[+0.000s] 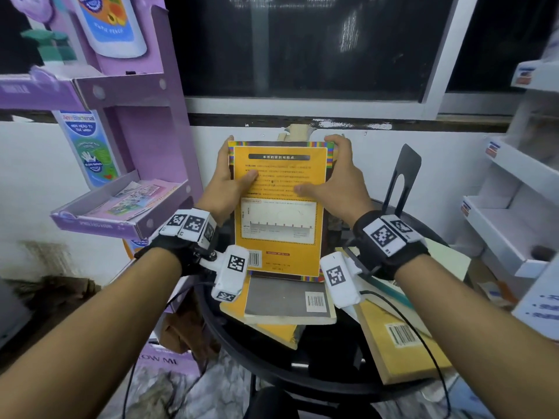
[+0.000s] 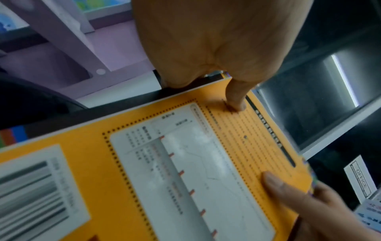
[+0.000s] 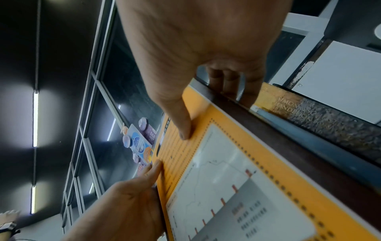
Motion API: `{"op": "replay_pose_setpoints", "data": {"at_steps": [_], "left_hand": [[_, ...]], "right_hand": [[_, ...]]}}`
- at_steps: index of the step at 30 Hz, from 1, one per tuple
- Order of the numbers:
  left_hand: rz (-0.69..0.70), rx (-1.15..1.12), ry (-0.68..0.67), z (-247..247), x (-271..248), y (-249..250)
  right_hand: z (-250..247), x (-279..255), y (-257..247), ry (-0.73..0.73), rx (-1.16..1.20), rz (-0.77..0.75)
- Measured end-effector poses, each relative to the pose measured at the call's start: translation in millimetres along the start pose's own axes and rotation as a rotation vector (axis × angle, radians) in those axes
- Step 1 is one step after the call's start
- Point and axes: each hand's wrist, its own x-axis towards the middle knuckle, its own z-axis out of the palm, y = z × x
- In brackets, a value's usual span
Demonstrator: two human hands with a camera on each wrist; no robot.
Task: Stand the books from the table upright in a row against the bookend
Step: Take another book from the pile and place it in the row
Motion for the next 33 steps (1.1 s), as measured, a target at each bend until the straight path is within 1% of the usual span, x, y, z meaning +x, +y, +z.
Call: {"op": "replay_pose_setpoints", "data": {"at_steps": [3, 7, 10, 18, 21, 24, 28, 29, 30, 33], "left_hand": [[-0.008, -0.050, 0.014, 2.2, -0.6, -2.6], [-0.050, -0.074, 0.009, 1.3, -1.5, -1.0], [-0.075, -0.128, 0.026, 0.0, -2.4, -0.6], [-0.037, -0.238, 0.117, 5.2, -5.7, -2.2], [-0.009, -0.274, 0.129, 4.3, -6.2, -2.6], [0.021, -0.301, 0.114, 3.1, -7.3, 0.1], [0.049, -0.305, 0.083, 6.7, -5.0, 8.3], [0.054, -0.304, 0.071, 7.8, -3.8, 11.0], [0.059, -0.301, 0.061, 9.2, -2.3, 13.9], [0.072, -0.277, 0.034, 14.0, 1.2, 23.4]], "right_hand": [[-2.8, -0.3, -4.7, 0.022, 0.013, -0.028], [-6.5, 1.1, -9.6, 0.011, 0.017, -0.051], [-7.2, -1.0, -10.0, 0.011, 0.064, -0.061], [-6.4, -7.3, -19.9, 0.028, 0.152, -0.113], [-14.2, -8.4, -28.2, -0.030, 0.164, -0.140], [-31.8, -6.3, -38.7, -0.145, 0.091, -0.141], [-54.6, -7.6, -55.3, -0.426, -0.035, -0.100], [-58.1, -10.0, -58.9, -0.471, -0.043, -0.087], [-61.3, -12.5, -61.9, -0.486, -0.050, -0.087], [-68.3, -15.9, -67.1, -0.434, -0.074, -0.106]]}}
